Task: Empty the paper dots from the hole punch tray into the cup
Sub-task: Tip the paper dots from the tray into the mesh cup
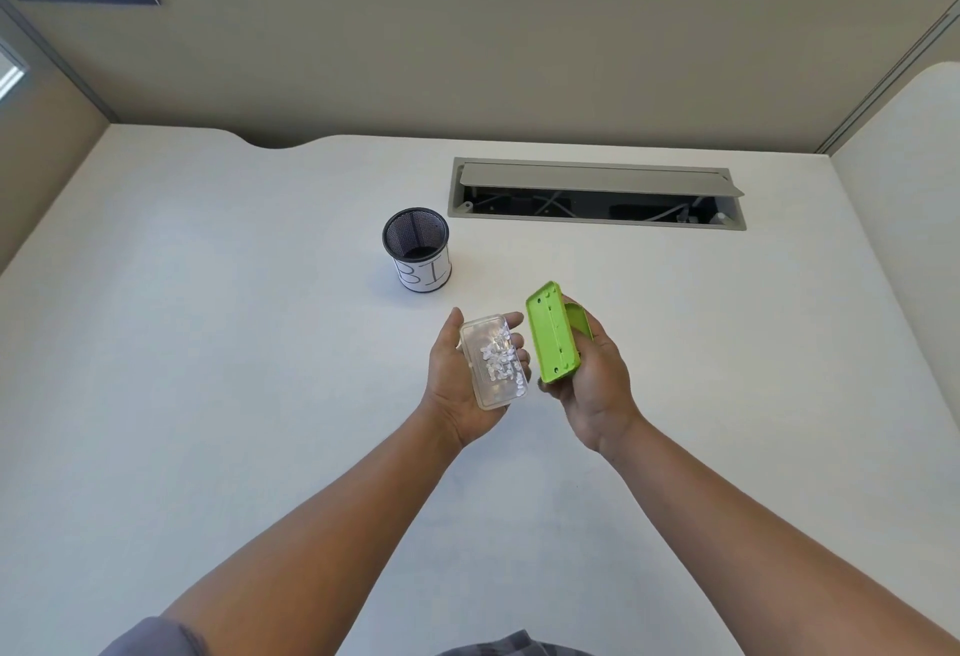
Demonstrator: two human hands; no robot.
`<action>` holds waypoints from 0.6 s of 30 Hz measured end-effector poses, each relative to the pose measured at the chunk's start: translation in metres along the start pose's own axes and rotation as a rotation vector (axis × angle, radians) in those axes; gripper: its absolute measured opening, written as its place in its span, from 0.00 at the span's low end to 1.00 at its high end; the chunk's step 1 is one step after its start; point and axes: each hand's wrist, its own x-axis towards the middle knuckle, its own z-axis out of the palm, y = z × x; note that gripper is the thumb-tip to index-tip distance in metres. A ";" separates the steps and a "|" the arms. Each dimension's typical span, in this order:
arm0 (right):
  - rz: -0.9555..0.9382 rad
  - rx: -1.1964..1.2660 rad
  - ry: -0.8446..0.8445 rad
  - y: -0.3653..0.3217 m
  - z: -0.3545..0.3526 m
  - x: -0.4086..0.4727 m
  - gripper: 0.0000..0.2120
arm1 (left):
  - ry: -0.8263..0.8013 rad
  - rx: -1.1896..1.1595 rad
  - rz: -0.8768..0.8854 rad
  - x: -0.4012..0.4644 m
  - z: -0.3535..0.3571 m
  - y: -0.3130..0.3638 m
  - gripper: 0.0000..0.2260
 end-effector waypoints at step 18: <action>-0.532 -1.811 0.085 0.056 -0.037 0.038 0.33 | -0.010 0.019 0.002 0.004 -0.021 0.016 0.30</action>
